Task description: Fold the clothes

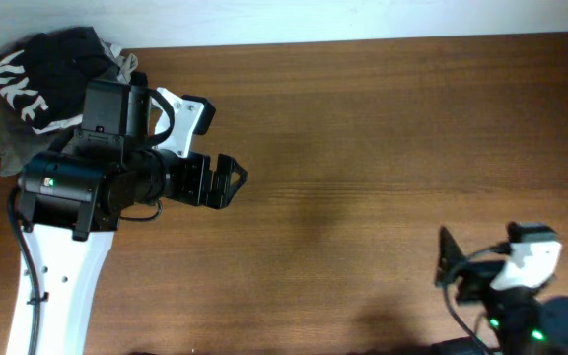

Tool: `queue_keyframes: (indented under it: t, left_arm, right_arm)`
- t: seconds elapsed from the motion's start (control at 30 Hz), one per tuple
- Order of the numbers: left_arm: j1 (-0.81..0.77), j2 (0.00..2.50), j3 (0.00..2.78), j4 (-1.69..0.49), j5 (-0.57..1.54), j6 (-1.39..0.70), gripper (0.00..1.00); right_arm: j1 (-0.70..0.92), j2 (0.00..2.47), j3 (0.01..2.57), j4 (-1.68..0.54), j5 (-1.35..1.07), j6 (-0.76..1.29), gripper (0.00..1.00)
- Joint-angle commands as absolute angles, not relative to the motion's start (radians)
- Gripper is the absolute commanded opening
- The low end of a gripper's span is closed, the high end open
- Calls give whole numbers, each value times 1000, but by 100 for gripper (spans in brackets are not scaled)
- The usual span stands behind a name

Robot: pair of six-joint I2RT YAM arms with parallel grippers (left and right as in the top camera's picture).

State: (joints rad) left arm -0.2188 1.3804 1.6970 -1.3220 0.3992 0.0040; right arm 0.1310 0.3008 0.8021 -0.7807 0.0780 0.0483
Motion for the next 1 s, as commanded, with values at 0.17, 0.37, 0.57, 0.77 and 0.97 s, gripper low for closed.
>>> queue_keyframes:
  t: [0.17,0.37,0.57,0.77,0.97]
  left_arm:
    - [-221,1380,1695,-1320,396,19,99]
    - [-221,1380,1695,-1320,396,19,99]
    - [-221,1380,1695,-1320,396,19,99]
    - [-221,1380,1695,-1320,396,19,99]
    - [-221,1380,1695,-1320,396,19,99]
  right_arm:
    - [74,96,216,-120,-39,-4,99]
    - [70,12,23,125,-67,-4,99]
    - [9,4,6,131,-56,-4,99]
    - [-55,4,6,78,-56,-4,99]
    - [-55,4,6,-78,-52,-4,99]
